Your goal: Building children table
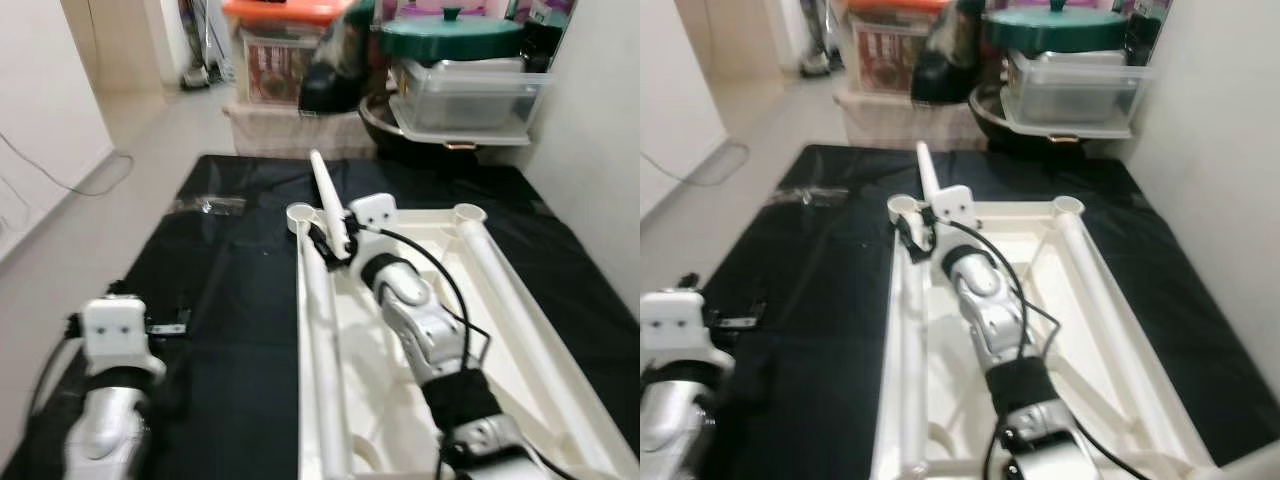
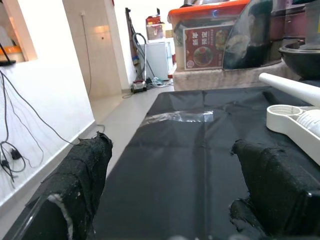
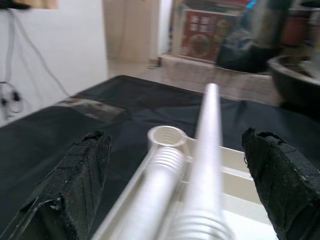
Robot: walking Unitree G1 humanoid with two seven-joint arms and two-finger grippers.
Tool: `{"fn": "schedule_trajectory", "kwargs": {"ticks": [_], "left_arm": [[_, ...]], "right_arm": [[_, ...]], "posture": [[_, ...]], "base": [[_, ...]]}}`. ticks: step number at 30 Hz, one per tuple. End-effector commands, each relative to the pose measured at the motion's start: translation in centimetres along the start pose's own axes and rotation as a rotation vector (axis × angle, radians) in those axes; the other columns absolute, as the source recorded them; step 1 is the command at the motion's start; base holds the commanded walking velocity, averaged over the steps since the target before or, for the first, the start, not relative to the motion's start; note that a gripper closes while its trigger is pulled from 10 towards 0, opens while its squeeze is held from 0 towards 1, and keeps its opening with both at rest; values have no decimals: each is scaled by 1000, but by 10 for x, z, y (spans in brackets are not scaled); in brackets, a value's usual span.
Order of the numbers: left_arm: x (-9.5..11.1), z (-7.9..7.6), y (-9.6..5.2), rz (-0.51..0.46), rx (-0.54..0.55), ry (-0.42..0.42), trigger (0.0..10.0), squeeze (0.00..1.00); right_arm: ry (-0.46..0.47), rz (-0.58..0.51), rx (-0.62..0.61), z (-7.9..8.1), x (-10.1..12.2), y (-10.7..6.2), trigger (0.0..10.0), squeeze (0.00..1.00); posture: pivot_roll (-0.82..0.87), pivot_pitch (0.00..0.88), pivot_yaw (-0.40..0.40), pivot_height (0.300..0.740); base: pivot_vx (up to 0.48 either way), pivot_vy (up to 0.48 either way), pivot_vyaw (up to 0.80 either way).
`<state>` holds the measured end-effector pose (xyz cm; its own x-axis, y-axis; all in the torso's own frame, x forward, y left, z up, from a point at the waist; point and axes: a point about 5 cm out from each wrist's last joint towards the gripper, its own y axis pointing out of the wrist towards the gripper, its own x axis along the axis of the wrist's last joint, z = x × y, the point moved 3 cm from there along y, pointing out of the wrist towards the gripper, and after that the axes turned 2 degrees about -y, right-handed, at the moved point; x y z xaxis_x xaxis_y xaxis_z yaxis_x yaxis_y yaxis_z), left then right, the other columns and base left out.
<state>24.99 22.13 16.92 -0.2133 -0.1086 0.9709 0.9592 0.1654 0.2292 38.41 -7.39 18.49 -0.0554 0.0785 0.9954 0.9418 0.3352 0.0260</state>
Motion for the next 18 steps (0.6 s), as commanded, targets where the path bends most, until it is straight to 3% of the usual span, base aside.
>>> {"fn": "schedule_trajectory", "kwargs": {"ticks": [1, 6, 9, 14, 15, 18], "left_arm": [[6, 6, -2, -6, 2, 30, 10000, 0], [12, 16, -6, -9, 18, 85, 10000, 0], [25, 26, -15, -20, 25, 157, 10000, 0], [29, 29, -17, -22, 28, 174, 10000, 0], [42, 41, -25, -18, 23, 264, 10000, 0], [48, 46, -28, -12, 17, 305, 10000, 0]], "right_arm": [[-1, 6, -3, 0, 0, 2, 10000, 0], [18, 6, 9, 4, 4, 6, 10000, 0], [49, 17, 20, 9, 6, 5, 10000, 0], [54, 19, 24, 10, 6, 5, 10000, 0], [68, 30, 29, 13, 7, 5, 10000, 0], [74, 34, 31, 14, 7, 5, 10000, 0]], "posture": [[98, 0, -71, 740], [107, 0, -76, 740], [119, 0, -80, 740], [119, 0, -80, 740], [143, 0, -85, 740], [143, 0, -85, 740]], "base": [[0, 0, 0], [0, 0, 0], [0, 0, 0], [0, 0, 0], [0, 0, 0], [0, 0, 0]]}}
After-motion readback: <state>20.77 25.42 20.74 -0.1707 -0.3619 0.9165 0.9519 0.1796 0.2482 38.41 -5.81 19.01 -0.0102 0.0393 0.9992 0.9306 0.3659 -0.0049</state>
